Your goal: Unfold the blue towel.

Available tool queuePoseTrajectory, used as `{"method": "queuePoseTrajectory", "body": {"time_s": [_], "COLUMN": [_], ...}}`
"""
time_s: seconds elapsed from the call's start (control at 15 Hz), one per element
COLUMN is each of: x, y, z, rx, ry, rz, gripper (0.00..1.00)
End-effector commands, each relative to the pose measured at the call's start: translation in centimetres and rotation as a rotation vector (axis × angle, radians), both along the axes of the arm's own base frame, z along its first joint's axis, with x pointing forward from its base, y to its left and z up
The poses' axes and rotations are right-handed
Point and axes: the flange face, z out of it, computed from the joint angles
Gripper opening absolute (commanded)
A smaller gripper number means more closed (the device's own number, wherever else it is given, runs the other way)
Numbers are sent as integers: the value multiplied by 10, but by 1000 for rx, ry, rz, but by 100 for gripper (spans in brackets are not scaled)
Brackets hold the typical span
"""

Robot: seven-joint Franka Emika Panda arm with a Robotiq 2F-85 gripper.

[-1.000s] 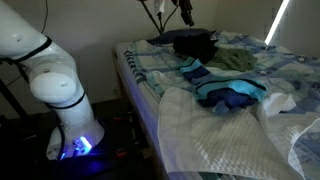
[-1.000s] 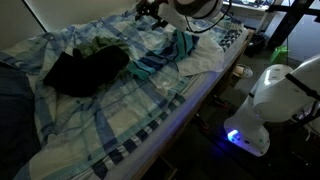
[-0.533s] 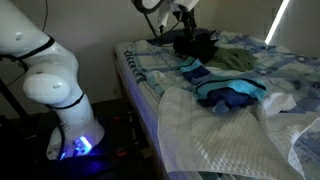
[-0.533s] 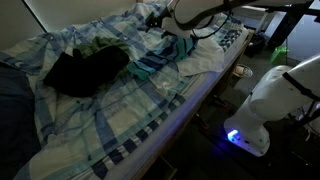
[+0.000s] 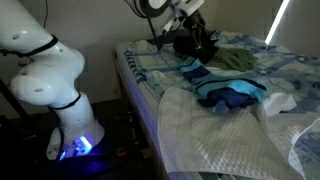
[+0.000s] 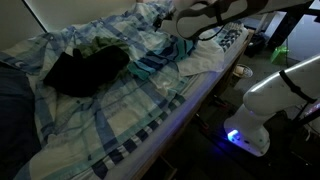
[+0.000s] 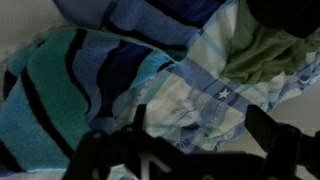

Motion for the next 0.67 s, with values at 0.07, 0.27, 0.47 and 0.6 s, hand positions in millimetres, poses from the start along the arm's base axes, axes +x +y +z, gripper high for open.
{"method": "queuePoseTrajectory", "body": {"time_s": [0.07, 0.27, 0.47, 0.6], "x": [0, 0, 8, 12], "y": [-1, -2, -9, -15], "z": [0, 1, 1, -8], "rx": [2, 4, 31, 76], "ry": [0, 0, 2, 32], "rz": [2, 0, -24, -115], "gripper": [100, 100, 100, 100]}}
